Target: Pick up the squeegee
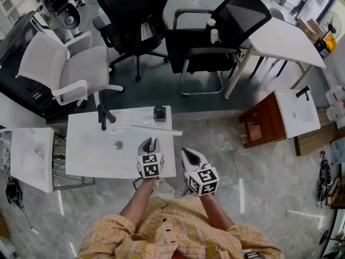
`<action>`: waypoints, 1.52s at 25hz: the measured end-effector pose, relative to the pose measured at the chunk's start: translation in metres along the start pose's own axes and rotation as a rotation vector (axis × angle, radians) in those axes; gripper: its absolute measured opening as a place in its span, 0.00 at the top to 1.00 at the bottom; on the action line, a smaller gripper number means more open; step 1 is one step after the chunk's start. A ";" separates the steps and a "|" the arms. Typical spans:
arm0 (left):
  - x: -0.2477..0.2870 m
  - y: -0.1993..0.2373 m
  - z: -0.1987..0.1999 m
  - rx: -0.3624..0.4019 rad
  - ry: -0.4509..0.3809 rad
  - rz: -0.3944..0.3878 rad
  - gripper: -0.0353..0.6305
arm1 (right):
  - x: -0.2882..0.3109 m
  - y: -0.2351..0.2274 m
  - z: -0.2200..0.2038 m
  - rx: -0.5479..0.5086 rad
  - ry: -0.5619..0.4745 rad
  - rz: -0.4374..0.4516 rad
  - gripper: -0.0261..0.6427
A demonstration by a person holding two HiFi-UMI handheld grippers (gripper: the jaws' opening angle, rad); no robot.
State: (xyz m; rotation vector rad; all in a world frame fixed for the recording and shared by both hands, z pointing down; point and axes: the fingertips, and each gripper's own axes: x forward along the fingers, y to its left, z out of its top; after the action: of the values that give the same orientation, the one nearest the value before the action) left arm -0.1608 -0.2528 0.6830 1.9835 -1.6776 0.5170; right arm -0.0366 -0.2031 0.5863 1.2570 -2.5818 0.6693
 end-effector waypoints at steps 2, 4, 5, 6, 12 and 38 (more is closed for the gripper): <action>-0.011 -0.006 0.005 0.002 -0.019 -0.005 0.82 | -0.003 0.002 0.005 -0.008 -0.009 0.006 0.96; -0.021 -0.012 0.014 0.005 -0.042 -0.007 0.82 | -0.006 0.003 0.011 -0.016 -0.018 0.013 0.96; -0.025 -0.015 0.019 0.006 -0.055 -0.008 0.82 | -0.007 0.003 0.014 -0.021 -0.022 0.017 0.96; -0.029 -0.017 0.024 0.006 -0.067 -0.008 0.82 | -0.008 0.003 0.018 -0.027 -0.025 0.021 0.96; -0.053 -0.028 0.045 0.013 -0.118 -0.005 0.82 | -0.016 0.005 0.033 -0.054 -0.041 0.039 0.96; -0.088 -0.036 0.107 0.030 -0.270 0.025 0.82 | -0.027 -0.005 0.086 -0.107 -0.142 0.074 0.97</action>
State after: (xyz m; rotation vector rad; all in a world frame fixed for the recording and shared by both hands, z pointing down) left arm -0.1436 -0.2407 0.5412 2.1335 -1.8650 0.2943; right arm -0.0137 -0.2280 0.5030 1.2226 -2.7493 0.4632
